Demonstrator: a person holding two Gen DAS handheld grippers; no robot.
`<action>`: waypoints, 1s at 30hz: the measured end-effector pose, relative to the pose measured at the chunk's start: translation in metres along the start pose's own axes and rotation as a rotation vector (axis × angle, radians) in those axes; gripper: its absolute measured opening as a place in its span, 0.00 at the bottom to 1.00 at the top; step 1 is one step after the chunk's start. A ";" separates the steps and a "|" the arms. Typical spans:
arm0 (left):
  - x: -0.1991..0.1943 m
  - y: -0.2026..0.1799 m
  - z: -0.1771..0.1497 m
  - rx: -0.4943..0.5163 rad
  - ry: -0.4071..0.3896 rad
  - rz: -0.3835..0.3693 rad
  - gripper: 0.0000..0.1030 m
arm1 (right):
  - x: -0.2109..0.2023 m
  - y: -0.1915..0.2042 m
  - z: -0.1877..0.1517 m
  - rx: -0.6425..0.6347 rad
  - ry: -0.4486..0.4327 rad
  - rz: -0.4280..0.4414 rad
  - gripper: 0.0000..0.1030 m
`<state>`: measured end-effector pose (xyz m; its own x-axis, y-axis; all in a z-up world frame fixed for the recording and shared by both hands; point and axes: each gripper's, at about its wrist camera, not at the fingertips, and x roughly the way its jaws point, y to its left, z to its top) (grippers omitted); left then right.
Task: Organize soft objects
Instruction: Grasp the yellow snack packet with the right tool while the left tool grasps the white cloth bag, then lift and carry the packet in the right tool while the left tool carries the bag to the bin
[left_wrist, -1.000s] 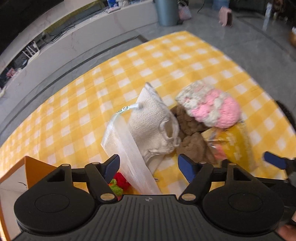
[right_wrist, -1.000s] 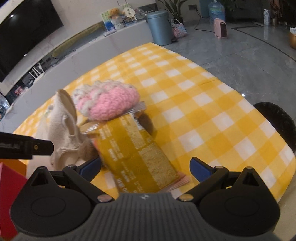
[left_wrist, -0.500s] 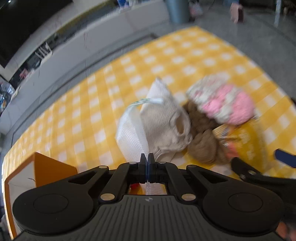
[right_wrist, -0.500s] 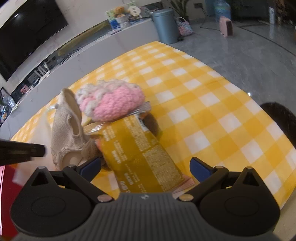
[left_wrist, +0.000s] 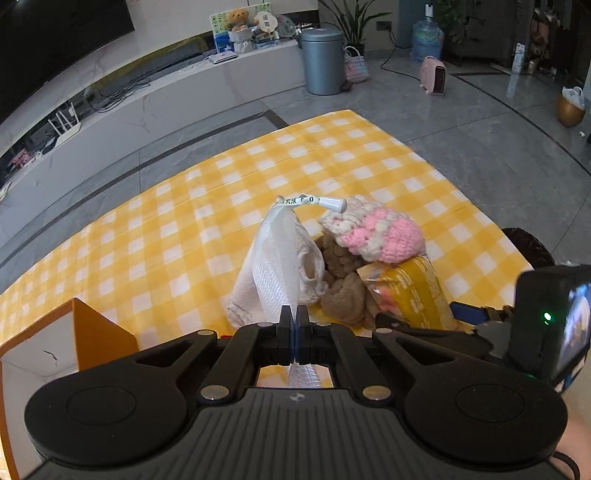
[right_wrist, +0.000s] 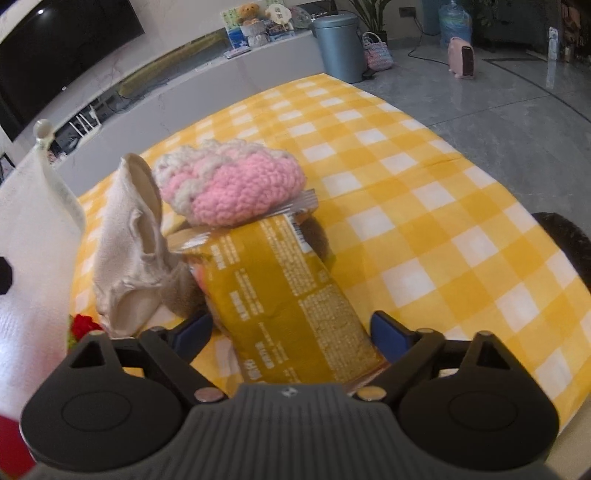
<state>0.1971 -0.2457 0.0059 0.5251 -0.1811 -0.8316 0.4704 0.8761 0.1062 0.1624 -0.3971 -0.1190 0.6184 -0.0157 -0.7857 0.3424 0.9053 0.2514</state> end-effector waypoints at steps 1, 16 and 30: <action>0.001 -0.001 -0.001 0.004 0.006 -0.001 0.00 | 0.000 -0.001 0.000 0.002 0.002 0.005 0.84; -0.025 -0.016 0.002 -0.018 -0.092 -0.036 0.00 | -0.037 -0.005 -0.014 -0.035 -0.033 0.057 0.53; -0.084 -0.008 0.002 -0.056 -0.256 -0.094 0.00 | -0.083 -0.004 -0.023 -0.067 -0.116 0.161 0.53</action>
<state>0.1506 -0.2384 0.0764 0.6463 -0.3638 -0.6708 0.4897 0.8719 -0.0010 0.0937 -0.3895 -0.0671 0.7397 0.0863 -0.6674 0.1870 0.9263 0.3271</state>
